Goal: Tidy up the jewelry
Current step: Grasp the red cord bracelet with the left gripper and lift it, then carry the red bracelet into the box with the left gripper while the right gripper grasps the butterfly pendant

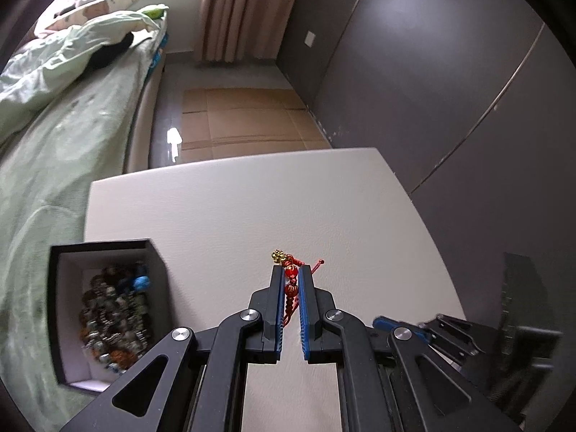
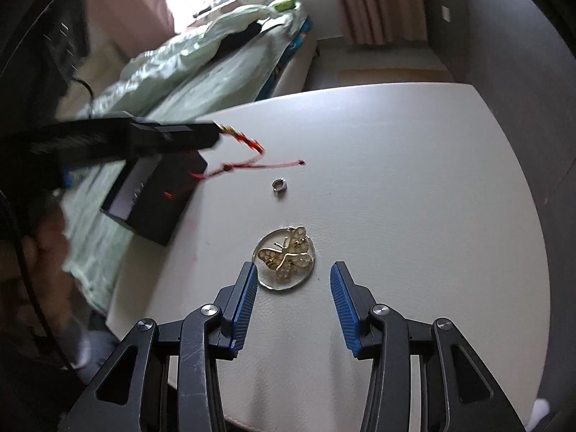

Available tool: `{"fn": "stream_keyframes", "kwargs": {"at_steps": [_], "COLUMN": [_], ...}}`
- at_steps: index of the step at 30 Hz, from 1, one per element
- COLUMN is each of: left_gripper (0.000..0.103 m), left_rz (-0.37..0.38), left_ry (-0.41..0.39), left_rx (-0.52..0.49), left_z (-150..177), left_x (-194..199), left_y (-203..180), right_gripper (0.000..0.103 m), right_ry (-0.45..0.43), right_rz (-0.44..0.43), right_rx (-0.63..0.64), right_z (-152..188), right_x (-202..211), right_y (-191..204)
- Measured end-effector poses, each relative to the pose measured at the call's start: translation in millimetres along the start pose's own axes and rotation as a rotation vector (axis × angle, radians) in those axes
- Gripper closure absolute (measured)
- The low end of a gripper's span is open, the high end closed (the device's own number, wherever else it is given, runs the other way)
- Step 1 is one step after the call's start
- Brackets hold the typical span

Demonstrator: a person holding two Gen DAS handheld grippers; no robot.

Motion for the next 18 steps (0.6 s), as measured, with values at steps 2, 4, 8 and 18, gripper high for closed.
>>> {"fn": "stream_keyframes", "kwargs": {"at_steps": [2,4,8,18], "left_gripper": [0.096,0.096,0.096,0.096], "left_rz": [0.000,0.004,0.005,-0.008], "left_ry": [-0.016,-0.031,-0.058,-0.106], "left_rx": [0.006,0.022,0.043,0.079], "left_z": [-1,-2,-1,2], "left_x": [10,19,37,68], "left_y": [4,11,22,47], "right_gripper": [0.058,0.058,0.058,0.058], "right_ry": [0.029,0.051,0.077,0.129], "right_rz": [0.027,0.033,0.053,0.093], "right_rx": [0.036,0.074,0.144,0.257], "right_z": [-4,-9,-16,-16], "right_x": [-5,-12,-20,-37], "right_y": [3,6,13,23]}}
Point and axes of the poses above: each gripper's, at about its wrist camera, not at the fingertips, and x roughly against the way its jaws point, y to its left, z to its underside, the point moved 3 cm from there along -x, roughly the way its jaws point, and after that the axes turned 10 degrees about x, right-handed, at the moved point
